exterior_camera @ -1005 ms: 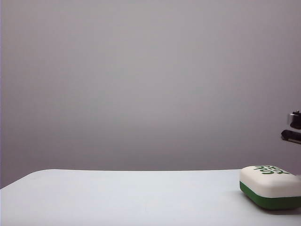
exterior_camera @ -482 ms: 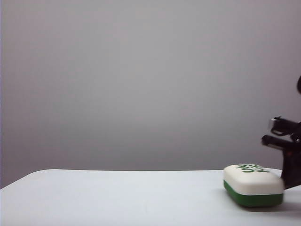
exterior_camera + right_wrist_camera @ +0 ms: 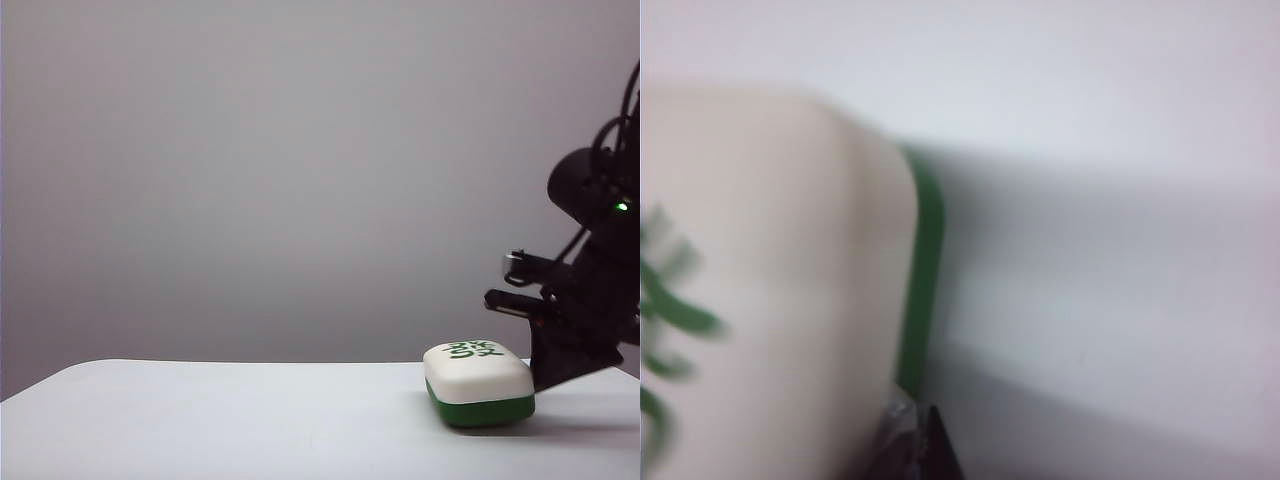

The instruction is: Move the foam mahjong from the right side of the table to the left side of the table.

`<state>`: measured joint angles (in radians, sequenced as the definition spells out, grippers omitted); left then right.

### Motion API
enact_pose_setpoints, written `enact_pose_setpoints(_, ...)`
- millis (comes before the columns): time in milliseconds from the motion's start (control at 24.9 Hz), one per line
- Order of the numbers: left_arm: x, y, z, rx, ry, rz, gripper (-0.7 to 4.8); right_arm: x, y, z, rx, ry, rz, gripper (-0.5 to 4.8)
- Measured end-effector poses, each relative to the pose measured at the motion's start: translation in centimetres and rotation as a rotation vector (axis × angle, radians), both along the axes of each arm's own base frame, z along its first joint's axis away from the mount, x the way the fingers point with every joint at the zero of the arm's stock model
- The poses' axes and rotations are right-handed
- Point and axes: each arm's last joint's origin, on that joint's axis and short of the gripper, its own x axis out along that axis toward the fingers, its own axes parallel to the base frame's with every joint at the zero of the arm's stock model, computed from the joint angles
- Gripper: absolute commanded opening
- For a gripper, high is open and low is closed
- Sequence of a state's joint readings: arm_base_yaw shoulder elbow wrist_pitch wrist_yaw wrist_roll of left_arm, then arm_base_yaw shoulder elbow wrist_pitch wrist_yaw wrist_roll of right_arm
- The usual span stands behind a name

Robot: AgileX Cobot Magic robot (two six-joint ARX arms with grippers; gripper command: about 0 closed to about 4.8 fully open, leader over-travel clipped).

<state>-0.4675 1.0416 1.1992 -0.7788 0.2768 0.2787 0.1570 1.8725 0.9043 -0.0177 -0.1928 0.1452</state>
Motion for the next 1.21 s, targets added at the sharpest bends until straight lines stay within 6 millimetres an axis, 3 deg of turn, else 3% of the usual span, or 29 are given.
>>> enact_pose_setpoints(281,0.0,0.0,-0.1,0.004,0.007,0.0,-0.05,1.7,0.1,0.4,-0.031,-0.029,-0.013,-0.05)
enact_pose_setpoints(563,-0.1,0.0,-0.1,0.006,0.011,0.0,-0.05,2.9,1.3,-0.5,0.027,0.031,0.048,-0.05)
enact_pose_setpoints(683,-0.1,0.1,-0.2,0.011,0.022,0.0,-0.05,2.6,2.7,-0.5,0.03,0.031,0.088,-0.05)
enact_pose_setpoints(844,-0.2,0.1,-0.2,0.014,0.029,0.001,-0.05,1.9,6.3,-0.7,0.062,0.043,0.133,-0.05)
enact_pose_setpoints(965,-0.4,0.2,-0.2,0.018,0.037,0.001,-0.05,1.3,7.9,-0.9,0.08,0.06,0.144,-0.05)
enact_pose_setpoints(1206,-1.9,1.0,0.2,0.021,0.034,0.01,-0.05,0.0,12.2,-0.6,0.115,0.071,0.2,-0.05)
